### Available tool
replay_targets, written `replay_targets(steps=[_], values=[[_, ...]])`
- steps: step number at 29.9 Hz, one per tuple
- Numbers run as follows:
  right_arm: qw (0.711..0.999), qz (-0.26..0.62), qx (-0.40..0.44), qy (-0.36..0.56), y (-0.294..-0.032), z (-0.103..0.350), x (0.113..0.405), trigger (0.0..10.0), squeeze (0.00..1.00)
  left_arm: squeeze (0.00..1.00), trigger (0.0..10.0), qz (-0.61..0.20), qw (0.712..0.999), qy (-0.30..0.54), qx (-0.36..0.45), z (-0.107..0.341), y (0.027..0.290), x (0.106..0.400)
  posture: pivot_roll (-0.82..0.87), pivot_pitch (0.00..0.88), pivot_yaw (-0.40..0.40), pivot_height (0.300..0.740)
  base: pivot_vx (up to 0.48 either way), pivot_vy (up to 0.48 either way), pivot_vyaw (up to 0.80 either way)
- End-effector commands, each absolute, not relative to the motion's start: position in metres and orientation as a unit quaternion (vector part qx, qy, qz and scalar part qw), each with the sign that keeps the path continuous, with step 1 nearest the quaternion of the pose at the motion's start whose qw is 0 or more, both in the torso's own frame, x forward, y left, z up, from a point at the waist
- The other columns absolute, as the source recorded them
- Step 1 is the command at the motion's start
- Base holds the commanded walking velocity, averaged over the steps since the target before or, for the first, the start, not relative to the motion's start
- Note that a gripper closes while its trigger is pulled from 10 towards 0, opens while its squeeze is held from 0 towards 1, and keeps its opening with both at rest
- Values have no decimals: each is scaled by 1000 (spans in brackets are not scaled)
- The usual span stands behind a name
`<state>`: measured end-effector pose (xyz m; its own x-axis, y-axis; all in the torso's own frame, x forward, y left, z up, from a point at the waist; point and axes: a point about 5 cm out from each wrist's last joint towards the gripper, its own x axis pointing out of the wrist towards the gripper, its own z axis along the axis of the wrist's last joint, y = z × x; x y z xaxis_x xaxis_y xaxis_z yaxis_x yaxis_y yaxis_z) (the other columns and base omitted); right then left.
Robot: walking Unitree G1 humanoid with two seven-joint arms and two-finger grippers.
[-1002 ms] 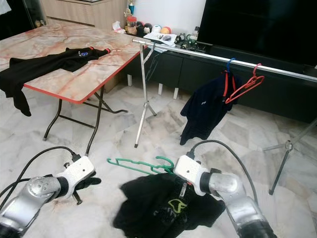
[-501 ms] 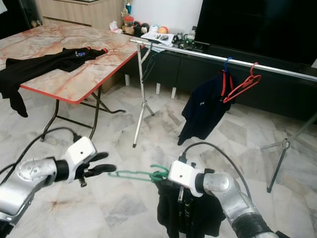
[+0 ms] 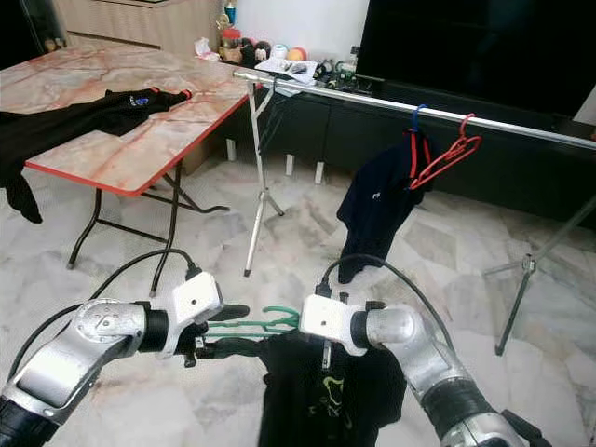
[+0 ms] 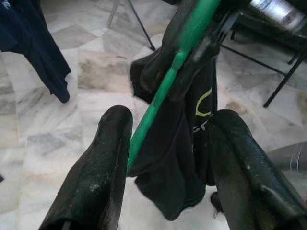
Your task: Hang hanger
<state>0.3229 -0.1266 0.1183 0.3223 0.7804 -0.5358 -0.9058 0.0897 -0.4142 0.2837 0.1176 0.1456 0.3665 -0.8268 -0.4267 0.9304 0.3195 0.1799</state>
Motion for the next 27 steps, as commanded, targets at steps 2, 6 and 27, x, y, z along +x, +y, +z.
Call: replay_targets(steps=[2, 6, 27], values=[[726, 583, -357, 70, -128, 129, 321, 10000, 0, 0, 10000, -549, 797, 128, 216, 146, 114, 286, 156, 52, -68, 740, 0, 0, 0], [725, 585, -356, 68, -128, 130, 321, 10000, 0, 0, 10000, -545, 799, 127, 218, 146, 114, 288, 156, 52, -68, 740, 0, 0, 0], [715, 600, -353, 65, -125, 134, 314, 10000, 0, 0, 0, -531, 800, 137, 245, 138, 112, 293, 150, 26, -66, 740, 0, 0, 0]])
